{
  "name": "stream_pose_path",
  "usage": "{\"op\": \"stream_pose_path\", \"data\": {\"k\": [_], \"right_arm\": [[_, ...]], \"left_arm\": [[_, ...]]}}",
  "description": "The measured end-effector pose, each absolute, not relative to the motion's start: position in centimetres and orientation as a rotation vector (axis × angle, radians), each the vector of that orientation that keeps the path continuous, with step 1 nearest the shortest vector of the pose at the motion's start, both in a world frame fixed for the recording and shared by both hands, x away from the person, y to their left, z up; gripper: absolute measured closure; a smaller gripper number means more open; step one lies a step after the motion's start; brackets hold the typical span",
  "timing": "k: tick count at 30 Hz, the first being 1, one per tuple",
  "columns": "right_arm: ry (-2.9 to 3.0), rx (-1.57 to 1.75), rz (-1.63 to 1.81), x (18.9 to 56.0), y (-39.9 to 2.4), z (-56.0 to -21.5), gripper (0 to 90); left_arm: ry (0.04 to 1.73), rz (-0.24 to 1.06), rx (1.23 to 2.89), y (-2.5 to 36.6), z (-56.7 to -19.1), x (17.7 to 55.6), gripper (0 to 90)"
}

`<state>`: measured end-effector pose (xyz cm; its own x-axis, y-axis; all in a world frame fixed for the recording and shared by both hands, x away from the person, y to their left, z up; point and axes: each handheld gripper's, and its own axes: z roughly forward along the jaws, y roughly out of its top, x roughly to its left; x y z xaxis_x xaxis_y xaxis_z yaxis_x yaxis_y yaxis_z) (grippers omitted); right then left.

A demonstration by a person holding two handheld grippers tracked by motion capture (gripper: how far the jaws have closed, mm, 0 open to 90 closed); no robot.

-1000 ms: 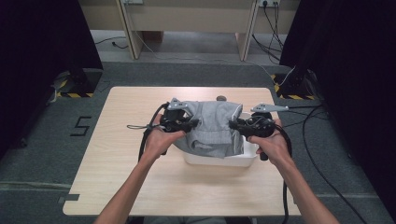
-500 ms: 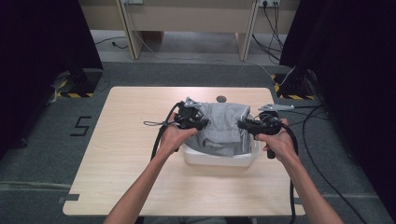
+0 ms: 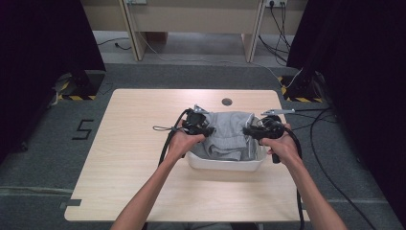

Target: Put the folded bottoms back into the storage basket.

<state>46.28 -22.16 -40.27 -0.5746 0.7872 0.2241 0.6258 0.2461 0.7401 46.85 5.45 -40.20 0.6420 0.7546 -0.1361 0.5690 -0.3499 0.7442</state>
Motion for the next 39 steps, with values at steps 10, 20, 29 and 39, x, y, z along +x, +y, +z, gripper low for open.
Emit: {"op": "stream_pose_path", "data": {"k": [10,20,29,39], "right_arm": [[2.353,1.342,1.152,46.5,-21.5,-41.5,70.8],[2.373,1.391,1.004,46.7,-21.1,-42.4,57.9],[2.282,1.354,1.000,45.4,-21.0,-40.7,43.9],[2.231,1.333,1.065,44.1,-21.7,-40.2,41.7]], "left_arm": [[1.048,0.295,2.118,5.1,-41.8,47.2,76.1],[1.077,0.299,2.146,5.4,-42.3,47.4,65.9],[1.072,0.314,2.094,6.6,-40.9,46.6,52.2],[1.046,0.289,2.055,7.6,-40.2,45.2,42.5]]}}
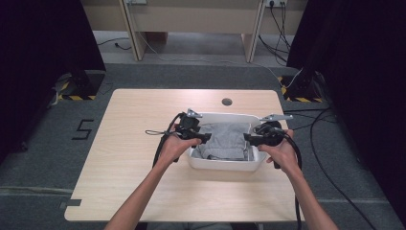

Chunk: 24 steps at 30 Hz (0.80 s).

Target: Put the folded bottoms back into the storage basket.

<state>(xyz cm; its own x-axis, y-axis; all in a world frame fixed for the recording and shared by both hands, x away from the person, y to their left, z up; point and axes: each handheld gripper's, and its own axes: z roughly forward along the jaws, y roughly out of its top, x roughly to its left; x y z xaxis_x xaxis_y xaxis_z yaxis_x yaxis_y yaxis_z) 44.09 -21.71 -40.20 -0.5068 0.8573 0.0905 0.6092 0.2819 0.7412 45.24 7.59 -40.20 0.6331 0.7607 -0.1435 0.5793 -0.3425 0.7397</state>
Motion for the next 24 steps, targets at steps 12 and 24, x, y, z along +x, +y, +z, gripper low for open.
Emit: {"op": "stream_pose_path", "data": {"k": [12,24], "right_arm": [[2.178,1.313,1.113,42.5,-22.6,-39.9,38.8],[2.163,1.311,1.122,41.0,-23.9,-40.0,34.4]], "left_arm": [[1.041,0.273,2.004,9.1,-39.7,43.9,34.1],[1.050,0.303,1.976,11.3,-38.9,42.4,26.5]]}}
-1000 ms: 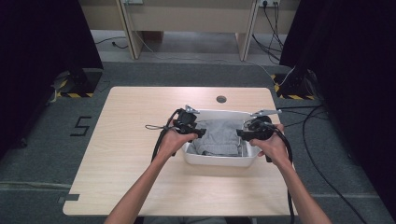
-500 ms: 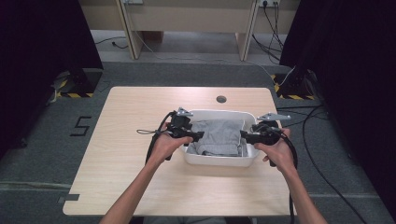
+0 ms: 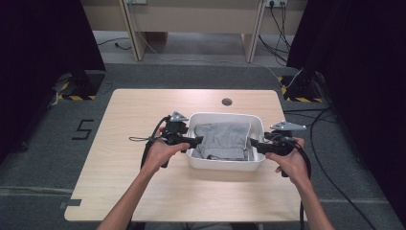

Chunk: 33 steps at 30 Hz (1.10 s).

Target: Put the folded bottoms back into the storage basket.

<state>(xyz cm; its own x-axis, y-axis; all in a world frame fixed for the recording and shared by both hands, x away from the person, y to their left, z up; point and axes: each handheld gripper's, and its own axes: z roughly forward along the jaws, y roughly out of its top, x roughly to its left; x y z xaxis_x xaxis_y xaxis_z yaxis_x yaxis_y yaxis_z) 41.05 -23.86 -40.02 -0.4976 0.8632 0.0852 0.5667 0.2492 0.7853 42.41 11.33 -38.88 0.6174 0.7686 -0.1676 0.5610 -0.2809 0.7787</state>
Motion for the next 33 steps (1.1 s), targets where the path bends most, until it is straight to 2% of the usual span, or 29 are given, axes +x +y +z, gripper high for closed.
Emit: {"op": "stream_pose_path", "data": {"k": [8,33], "right_arm": [[2.151,1.305,1.127,39.5,-24.3,-40.1,29.5],[2.101,1.327,1.134,34.9,-27.3,-41.8,27.9]], "left_arm": [[1.046,0.321,1.958,13.2,-39.0,40.4,21.8],[1.059,0.341,1.953,16.1,-42.0,36.9,21.6]]}}
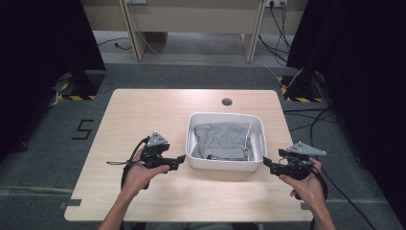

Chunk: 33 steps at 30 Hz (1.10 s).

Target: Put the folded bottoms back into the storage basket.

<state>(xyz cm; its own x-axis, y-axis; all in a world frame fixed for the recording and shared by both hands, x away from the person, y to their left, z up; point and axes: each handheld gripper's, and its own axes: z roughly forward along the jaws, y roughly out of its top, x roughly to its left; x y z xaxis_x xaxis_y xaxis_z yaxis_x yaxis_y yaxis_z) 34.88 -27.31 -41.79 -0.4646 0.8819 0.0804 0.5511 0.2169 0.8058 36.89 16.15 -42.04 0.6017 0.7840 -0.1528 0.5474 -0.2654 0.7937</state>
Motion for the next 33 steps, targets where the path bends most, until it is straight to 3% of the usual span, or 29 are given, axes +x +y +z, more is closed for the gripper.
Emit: {"op": "stream_pose_path", "data": {"k": [19,33], "right_arm": [[2.122,1.320,1.143,32.5,-26.8,-45.2,19.4],[2.162,1.329,1.119,31.6,-26.2,-48.2,20.1]], "left_arm": [[1.069,0.365,1.957,18.0,-45.4,34.7,21.5],[1.090,0.358,1.967,19.4,-48.6,33.2,21.5]]}}
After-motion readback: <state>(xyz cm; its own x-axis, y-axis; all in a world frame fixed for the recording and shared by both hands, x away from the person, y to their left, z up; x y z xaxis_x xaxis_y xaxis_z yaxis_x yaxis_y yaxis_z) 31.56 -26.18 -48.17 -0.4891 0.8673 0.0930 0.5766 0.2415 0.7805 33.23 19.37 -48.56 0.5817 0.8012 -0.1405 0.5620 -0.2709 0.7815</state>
